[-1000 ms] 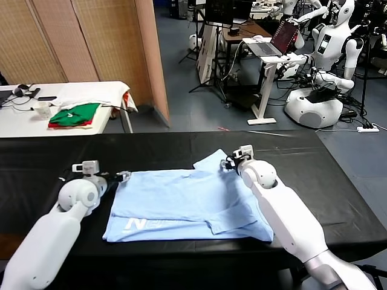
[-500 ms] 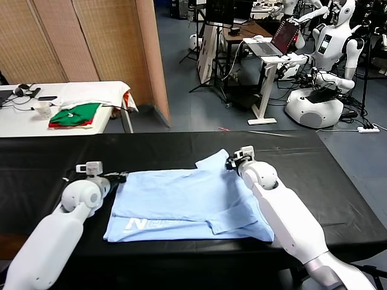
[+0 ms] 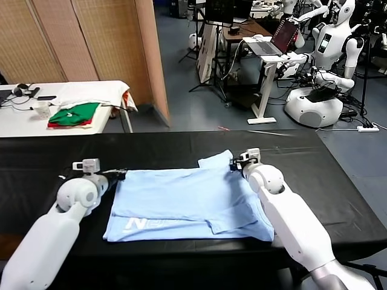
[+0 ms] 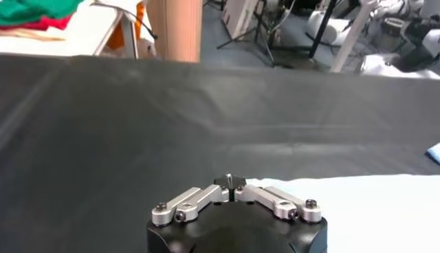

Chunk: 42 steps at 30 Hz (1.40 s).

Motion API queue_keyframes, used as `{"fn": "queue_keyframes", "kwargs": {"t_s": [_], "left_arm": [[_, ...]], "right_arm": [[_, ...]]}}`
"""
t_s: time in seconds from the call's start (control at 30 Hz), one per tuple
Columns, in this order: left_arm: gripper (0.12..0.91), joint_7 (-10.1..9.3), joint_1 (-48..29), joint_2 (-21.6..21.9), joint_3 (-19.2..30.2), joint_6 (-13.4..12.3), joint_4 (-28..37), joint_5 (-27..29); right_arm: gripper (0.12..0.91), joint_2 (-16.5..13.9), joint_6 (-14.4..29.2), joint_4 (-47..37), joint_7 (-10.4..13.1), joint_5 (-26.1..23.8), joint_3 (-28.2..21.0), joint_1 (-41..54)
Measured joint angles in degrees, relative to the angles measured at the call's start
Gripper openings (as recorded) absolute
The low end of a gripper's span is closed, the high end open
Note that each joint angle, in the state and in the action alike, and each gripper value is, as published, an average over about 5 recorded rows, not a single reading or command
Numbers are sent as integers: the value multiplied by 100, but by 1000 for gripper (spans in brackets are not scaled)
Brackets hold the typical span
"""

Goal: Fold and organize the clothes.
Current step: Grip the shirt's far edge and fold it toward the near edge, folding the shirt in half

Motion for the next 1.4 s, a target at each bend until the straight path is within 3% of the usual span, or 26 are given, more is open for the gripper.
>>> {"fn": "queue_keyframes", "kwargs": {"t_s": [0.27, 0.7, 1.0, 1.4], "left_arm": [[146, -22, 399, 299, -193, -2, -577, -64], [146, -56, 1312, 722, -582, -7, -1550, -49], [146, 30, 2001, 884, -912, -10, -1953, 179], [146, 56, 2475, 786, -983, -11, -2020, 434]], "right_arm": [[142, -285, -631, 810, 198, 319, 312, -471], [142, -758, -649, 2213, 366, 307, 740, -1709], [142, -759, -647, 2550, 367, 41, 912, -2484], [142, -671, -647, 2826, 358, -321, 1043, -3166]]}}
